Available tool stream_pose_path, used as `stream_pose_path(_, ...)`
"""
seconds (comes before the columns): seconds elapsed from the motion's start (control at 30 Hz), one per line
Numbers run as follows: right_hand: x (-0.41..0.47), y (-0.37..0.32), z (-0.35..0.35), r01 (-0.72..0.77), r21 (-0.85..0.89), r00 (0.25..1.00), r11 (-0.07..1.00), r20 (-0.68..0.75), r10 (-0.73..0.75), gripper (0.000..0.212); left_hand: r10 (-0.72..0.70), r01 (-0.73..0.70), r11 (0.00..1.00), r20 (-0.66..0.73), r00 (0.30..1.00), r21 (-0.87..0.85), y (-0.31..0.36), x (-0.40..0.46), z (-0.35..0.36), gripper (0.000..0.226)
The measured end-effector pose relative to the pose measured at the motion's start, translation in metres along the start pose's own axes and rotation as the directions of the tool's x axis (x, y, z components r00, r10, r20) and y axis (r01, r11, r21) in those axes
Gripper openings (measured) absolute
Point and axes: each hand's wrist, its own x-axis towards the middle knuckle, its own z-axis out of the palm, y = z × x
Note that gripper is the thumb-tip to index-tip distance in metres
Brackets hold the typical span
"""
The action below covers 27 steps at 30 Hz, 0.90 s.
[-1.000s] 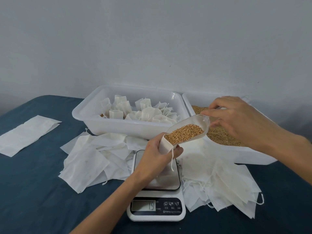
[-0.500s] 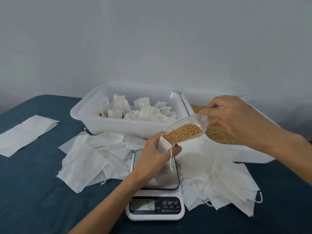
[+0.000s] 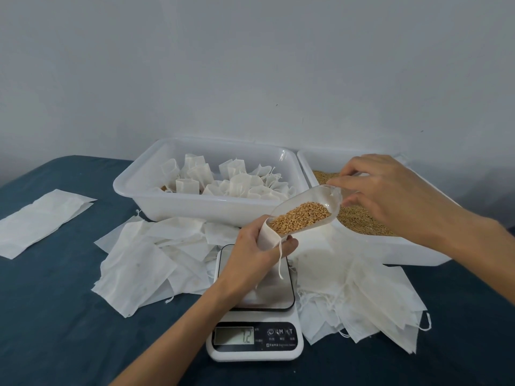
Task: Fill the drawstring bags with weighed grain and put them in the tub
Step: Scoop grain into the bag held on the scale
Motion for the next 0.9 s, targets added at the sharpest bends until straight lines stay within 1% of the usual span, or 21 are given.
stream_pose_path(0.33,0.000,0.001,0.003,0.008,-0.016,1.000,1.000,-0.009,-0.009,0.038,-0.008,0.008,1.000,0.008,1.000,-0.010,-0.003,0.001,-0.001,0.019)
stream_pose_path(0.5,0.001,0.004,0.007,0.011,-0.033,1.000,0.999,-0.016,-0.012,0.040,-0.026,0.026,0.999,0.002,1.000,-0.018,-0.003,0.001,-0.001,0.025)
stream_pose_path(0.67,0.000,0.006,0.010,0.019,-0.031,0.999,0.999,-0.032,-0.020,0.038,-0.040,0.040,0.999,-0.010,0.999,-0.011,-0.004,0.001,0.000,0.031)
stream_pose_path(0.9,0.001,0.007,0.011,0.023,-0.031,0.999,0.999,-0.033,-0.024,0.038,-0.048,0.048,0.999,-0.022,0.999,0.013,-0.005,0.002,-0.002,0.027)
